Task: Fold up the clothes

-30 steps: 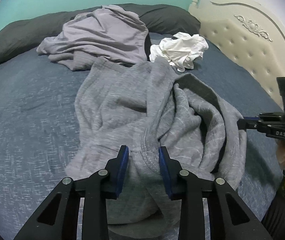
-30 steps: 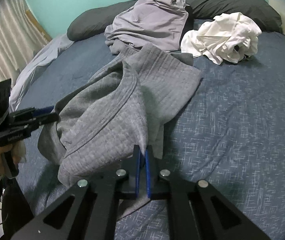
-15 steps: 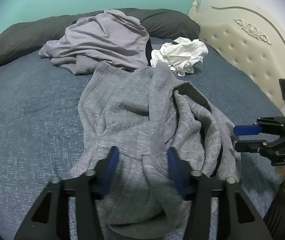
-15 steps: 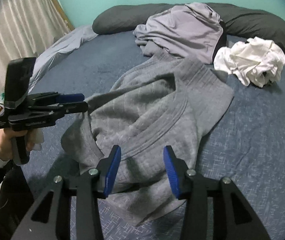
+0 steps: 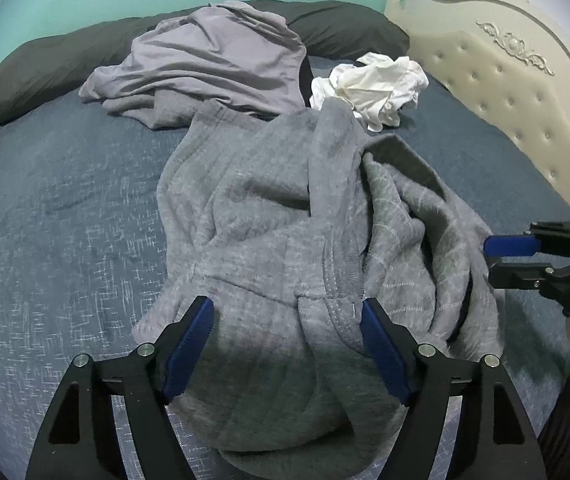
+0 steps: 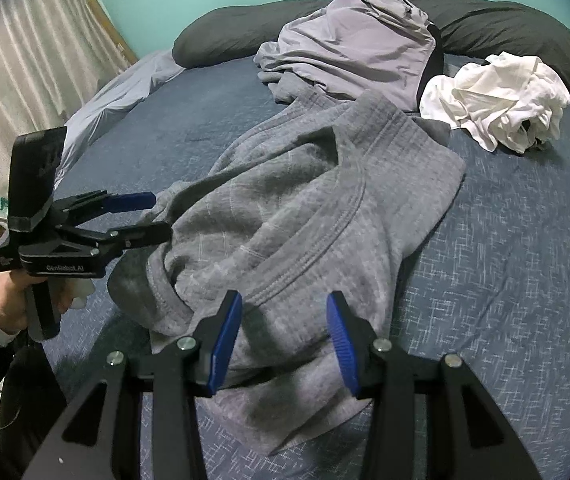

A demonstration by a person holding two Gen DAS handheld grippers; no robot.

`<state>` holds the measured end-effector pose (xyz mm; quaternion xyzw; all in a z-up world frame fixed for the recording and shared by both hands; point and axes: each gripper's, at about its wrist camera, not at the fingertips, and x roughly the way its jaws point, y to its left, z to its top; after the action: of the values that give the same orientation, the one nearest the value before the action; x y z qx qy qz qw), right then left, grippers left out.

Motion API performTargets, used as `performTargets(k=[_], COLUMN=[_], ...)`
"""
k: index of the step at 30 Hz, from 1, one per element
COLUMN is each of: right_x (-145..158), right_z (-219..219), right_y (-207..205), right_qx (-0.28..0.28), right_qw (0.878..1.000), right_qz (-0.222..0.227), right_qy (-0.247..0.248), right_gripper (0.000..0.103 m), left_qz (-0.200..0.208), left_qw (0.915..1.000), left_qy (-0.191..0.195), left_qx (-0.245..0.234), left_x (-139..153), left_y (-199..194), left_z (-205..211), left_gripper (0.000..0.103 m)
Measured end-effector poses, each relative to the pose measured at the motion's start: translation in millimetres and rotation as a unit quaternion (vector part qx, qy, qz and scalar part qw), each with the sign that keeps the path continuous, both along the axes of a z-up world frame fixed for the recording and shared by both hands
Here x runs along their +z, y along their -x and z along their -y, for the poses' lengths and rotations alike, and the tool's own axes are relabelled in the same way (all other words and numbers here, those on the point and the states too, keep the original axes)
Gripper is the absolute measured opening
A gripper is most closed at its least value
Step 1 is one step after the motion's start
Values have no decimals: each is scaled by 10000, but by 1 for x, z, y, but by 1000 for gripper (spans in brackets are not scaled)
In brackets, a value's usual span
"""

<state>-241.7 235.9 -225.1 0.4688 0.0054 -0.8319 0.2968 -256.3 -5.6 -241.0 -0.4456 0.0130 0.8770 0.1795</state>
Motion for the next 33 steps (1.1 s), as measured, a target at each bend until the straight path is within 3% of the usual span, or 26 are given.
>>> performTargets(k=[6, 13, 18, 20, 33], right_x=[-5, -8, -8, -8, -11], right_z=[0, 1, 0, 0, -1], right_y=[0, -1, -1, -1, -1], right_qx=[-16, -20, -33, -46, -80], right_qw=[10000, 10000, 10000, 9999, 9999], right_qz=[53, 78, 85, 85, 117], right_qy=[6, 30, 40, 43, 79], right_gripper=[45, 45, 45, 45, 45], left_qz=[-39, -49, -113, -95, -112], left_qw=[9998, 9993, 9992, 9990, 9989], left_qy=[-120, -287, -98, -83, 98], left_qx=[-119, -233, -368, -420, -452], left_x=[-2, -3, -3, -4, -10], left_y=[-4, -4, -5, -5, -6], left_z=[-1, -1, -8, -10, -17], left_gripper=[77, 65, 65, 59, 59])
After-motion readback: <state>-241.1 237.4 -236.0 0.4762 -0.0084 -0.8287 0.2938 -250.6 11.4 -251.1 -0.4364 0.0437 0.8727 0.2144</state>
